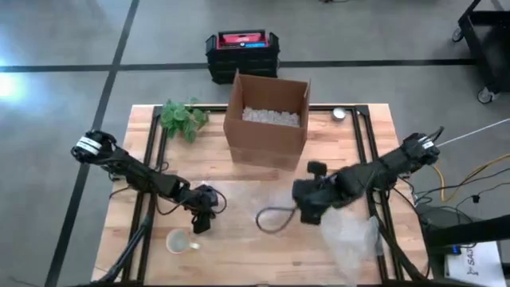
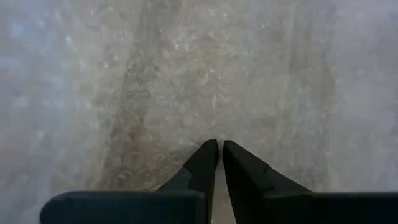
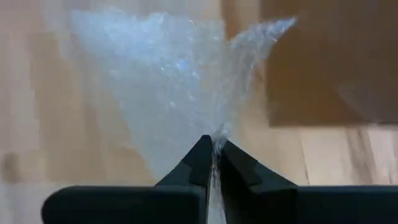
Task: Wrap mug
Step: Wrap the blue cup in bubble wrap
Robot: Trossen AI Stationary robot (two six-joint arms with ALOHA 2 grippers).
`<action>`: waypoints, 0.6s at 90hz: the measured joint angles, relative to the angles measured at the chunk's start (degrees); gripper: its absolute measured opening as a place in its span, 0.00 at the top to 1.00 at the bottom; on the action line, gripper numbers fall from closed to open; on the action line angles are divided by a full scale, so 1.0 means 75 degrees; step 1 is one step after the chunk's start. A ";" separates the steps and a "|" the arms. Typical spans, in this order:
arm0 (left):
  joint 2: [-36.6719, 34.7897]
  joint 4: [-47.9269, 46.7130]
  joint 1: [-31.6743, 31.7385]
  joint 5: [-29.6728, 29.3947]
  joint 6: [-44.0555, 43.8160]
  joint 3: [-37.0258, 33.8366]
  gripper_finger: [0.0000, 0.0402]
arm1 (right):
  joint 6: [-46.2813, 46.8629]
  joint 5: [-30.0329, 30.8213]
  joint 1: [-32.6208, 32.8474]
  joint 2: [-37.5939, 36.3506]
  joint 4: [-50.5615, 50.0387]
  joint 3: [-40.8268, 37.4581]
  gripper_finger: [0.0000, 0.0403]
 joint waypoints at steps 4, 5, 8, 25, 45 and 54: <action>-0.0023 -0.0006 0.0004 -0.0126 -0.0002 -0.0001 0.95 | 0.0037 -0.0013 -0.0237 0.0003 0.0039 -0.0140 0.99; -0.0031 -0.0009 0.0006 -0.0154 -0.0002 -0.0003 0.95 | 0.0037 -0.0009 -0.0294 0.0003 0.0039 -0.0178 0.99; -0.0046 -0.0006 0.0006 -0.0231 -0.0003 -0.0003 0.95 | 0.0026 0.0005 -0.0479 0.0057 0.0064 -0.0305 0.99; -0.0069 0.0011 0.0008 -0.0396 -0.0086 -0.0006 0.95 | -0.0019 -0.0134 -0.1329 0.0416 0.0181 -0.0915 0.88; -0.0057 0.0051 0.0003 -0.0441 -0.0316 -0.0006 0.95 | 0.0162 -0.0324 -0.1988 0.0279 -0.0775 -0.0573 0.60; -0.0060 0.0052 0.0003 -0.0441 -0.0318 -0.0006 0.95 | 0.0233 -0.0377 -0.2080 0.0027 -0.1202 -0.0121 0.50</action>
